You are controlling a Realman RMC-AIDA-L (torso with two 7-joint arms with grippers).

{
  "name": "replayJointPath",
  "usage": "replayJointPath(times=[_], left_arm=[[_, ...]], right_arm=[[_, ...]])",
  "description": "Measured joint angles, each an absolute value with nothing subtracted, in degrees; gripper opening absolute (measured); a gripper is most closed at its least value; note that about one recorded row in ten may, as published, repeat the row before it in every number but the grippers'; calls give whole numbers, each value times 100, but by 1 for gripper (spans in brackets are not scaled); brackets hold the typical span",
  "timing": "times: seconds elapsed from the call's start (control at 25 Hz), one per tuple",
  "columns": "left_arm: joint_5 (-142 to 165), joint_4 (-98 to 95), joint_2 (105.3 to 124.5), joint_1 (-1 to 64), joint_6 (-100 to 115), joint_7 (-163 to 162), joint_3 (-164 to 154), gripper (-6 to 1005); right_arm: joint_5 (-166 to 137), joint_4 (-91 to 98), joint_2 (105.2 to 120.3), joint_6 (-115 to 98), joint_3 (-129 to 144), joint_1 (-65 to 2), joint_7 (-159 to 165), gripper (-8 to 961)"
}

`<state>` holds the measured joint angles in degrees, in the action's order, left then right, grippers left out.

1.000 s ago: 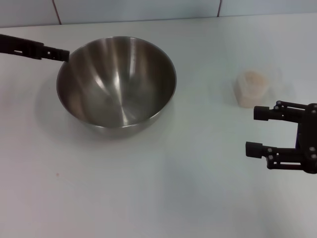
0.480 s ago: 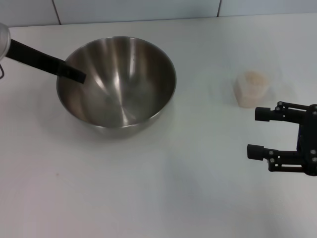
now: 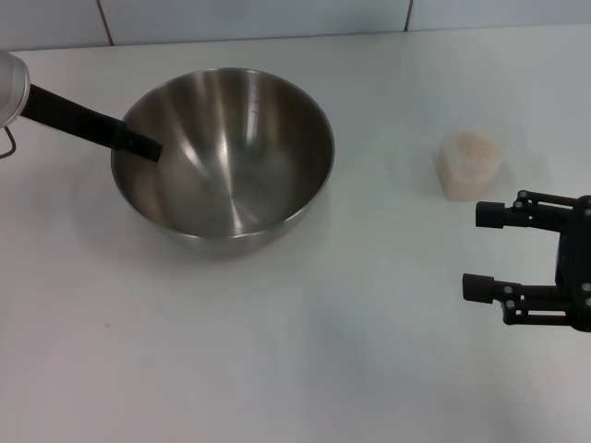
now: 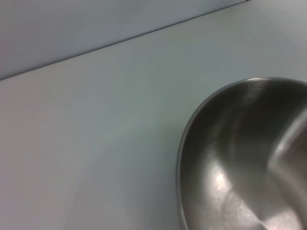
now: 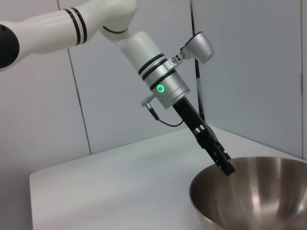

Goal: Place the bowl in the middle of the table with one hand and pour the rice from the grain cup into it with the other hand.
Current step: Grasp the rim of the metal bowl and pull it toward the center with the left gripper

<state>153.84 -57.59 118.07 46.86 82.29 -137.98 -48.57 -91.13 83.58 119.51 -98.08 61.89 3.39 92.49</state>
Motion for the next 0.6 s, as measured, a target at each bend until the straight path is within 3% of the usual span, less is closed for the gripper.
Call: replayJointPath(times=[0.6], left_arm=[[15689,-5614,11830,4669,7888,-14162,-5509,769]], right_arm=[[-9114,8332,11950,-9803,6187,292,9241,784]])
